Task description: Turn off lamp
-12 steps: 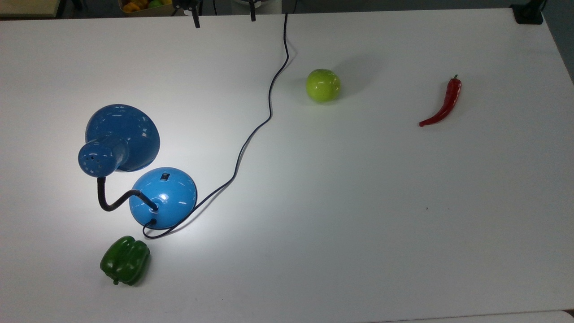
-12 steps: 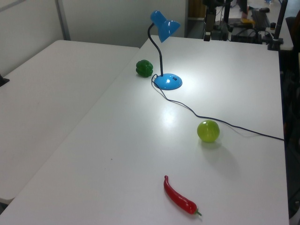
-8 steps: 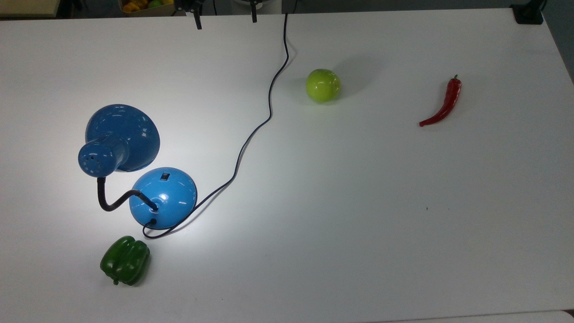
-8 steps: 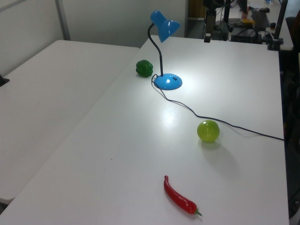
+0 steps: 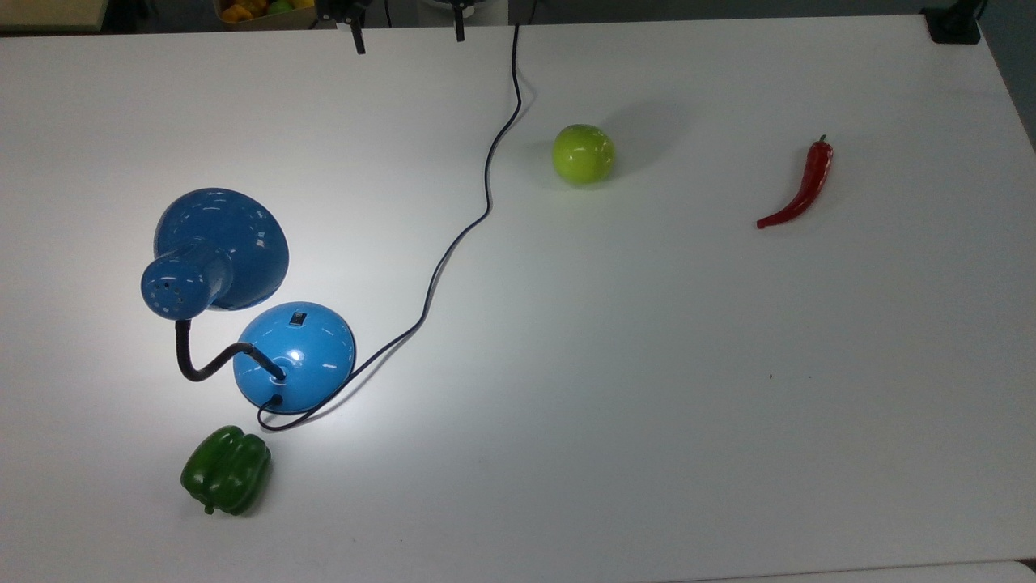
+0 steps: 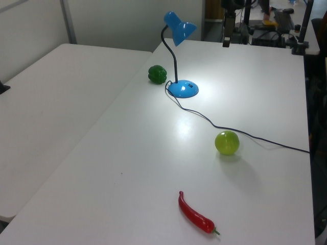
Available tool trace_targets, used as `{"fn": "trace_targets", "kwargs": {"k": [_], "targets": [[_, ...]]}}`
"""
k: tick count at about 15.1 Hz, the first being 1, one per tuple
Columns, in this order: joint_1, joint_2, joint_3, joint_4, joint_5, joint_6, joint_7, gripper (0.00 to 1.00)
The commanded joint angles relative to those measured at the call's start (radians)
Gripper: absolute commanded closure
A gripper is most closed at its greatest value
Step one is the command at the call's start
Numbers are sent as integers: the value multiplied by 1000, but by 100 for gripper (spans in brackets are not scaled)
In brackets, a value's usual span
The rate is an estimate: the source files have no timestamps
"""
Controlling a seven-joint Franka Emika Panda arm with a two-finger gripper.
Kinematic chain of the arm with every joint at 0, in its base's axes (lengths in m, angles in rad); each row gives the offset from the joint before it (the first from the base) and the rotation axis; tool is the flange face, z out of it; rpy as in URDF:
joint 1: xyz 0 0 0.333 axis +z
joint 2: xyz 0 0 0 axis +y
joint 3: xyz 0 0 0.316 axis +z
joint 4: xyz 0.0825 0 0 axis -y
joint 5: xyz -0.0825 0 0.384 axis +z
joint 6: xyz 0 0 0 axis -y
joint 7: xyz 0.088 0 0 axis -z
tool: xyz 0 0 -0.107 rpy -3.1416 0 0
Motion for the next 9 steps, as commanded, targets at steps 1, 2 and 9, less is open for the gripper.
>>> {"fn": "trace_targets", "kwargs": {"k": [1,2,9], "targets": [[5,-16,-10,-17,18,21,-31,22],[6,-16,-10,-18,18,21,-32,36],[3,-13,-10,-18,38,22,-34,100]]}}
